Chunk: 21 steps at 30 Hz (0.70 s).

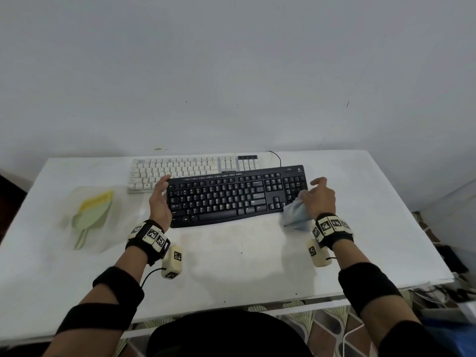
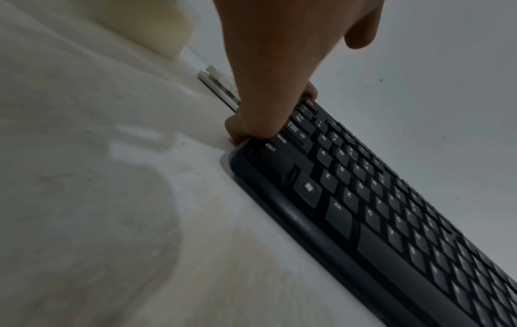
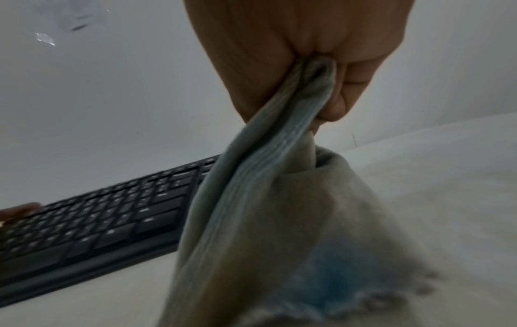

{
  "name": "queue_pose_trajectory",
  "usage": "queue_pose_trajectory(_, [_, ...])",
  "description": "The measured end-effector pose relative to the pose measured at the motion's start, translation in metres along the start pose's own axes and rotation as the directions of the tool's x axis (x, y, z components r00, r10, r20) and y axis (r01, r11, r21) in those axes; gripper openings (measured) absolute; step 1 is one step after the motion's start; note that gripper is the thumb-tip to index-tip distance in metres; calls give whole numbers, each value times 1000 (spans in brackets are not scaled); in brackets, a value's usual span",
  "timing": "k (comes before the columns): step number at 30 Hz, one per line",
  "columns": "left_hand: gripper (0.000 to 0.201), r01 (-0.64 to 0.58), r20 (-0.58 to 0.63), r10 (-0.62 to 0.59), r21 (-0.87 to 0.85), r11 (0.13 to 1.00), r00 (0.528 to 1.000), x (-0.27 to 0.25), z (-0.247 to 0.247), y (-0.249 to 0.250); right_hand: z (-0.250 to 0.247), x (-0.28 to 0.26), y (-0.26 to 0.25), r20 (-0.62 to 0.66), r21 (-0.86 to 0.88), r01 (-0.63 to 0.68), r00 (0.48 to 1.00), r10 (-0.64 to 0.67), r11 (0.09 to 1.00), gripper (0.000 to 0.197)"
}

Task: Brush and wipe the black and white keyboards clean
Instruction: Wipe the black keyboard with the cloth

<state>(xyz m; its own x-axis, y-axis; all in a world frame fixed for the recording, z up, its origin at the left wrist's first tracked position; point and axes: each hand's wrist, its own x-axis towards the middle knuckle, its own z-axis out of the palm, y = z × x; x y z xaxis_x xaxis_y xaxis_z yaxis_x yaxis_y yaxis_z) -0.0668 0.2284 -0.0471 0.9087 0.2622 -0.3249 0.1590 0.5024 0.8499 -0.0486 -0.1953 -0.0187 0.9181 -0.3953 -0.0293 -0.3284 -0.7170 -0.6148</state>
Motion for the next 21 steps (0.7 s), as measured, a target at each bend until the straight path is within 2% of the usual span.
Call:
queue_pose_trajectory(2, [38, -1, -1, 1, 4, 1000, 1000, 2, -2, -1, 6, -7, -6, 50, 19, 107, 993, -108, 994, 35])
queue_pose_trajectory(4, [41, 9, 6, -9, 4, 1000, 1000, 2, -3, -2, 14, -12, -12, 97, 28, 159, 982, -161, 987, 37])
queue_pose_trajectory(7, [43, 14, 17, -14, 8, 1000, 1000, 2, -4, -2, 18, -10, -12, 84, 1, 126, 988, -126, 992, 34])
queue_pose_trajectory(10, [38, 9, 15, -9, 5, 1000, 1000, -4, 1, 2, 8, 0, -5, 10, -14, -9, 1000, 9, 1000, 29])
queue_pose_trajectory(12, [33, 2, 13, -2, 0, 1000, 1000, -6, 4, 3, 3, 5, -3, 15, -8, -64, 998, 64, 998, 33])
queue_pose_trajectory(16, [32, -11, 9, 11, -5, 1000, 1000, -5, 5, 1, 4, 4, -14, 30, 30, -2, 1000, 1, 1000, 35])
queue_pose_trajectory(18, [31, -16, 11, 16, -6, 1000, 1000, -4, 4, 1, 9, -1, -22, 93, 67, 61, 993, -68, 996, 35])
queue_pose_trajectory(21, [29, -21, 16, 21, -7, 1000, 1000, -3, 4, -1, 14, -1, -18, 141, -9, 79, 987, -77, 997, 33])
